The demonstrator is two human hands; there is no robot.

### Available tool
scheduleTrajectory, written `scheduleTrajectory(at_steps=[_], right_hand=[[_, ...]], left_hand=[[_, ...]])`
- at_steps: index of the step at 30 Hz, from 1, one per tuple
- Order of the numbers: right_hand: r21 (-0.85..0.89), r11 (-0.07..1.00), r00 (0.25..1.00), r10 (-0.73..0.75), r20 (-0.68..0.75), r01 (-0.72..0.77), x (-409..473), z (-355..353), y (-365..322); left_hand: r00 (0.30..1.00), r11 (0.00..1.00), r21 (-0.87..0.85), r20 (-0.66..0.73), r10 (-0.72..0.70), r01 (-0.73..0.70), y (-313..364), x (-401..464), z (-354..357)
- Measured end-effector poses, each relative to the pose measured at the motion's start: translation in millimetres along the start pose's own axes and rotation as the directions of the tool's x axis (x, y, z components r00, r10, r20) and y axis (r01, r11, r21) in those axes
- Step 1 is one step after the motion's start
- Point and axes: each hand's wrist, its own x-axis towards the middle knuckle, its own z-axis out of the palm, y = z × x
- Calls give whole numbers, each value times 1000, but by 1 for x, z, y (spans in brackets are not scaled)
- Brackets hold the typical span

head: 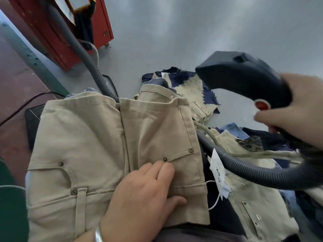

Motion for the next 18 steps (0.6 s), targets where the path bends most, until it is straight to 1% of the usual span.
scheduleTrajectory(at_steps=[4,6,8,9,11,14,16,18], right_hand=[[-77,997,979,-8,204,24,-49,4,6],[-186,981,950,5,312,56,-57,13,-4],[-274,958,934,24,357,80,-54,22,-17],[-285,955,933,24,358,85,-48,25,-24],[-288,950,951,-27,308,121,-32,34,-32],[-243,958,970,-94,225,149,2,47,-43],[-204,972,985,-84,150,114,26,53,-49],[-144,989,997,-31,64,40,46,53,-45]], left_hand=[[1000,1000,-27,-1,-11,11,0,0,1],[1000,999,-36,-2,-3,3,1,0,3],[1000,1000,-30,10,1,-1,1,-1,4],[1000,1000,-25,13,8,-7,1,-1,5],[1000,1000,-19,16,11,-11,1,-1,6],[1000,1000,-18,28,3,-2,2,-1,5],[999,1000,-14,36,9,-8,3,-1,4],[999,1000,-11,32,17,-17,5,-4,2]])
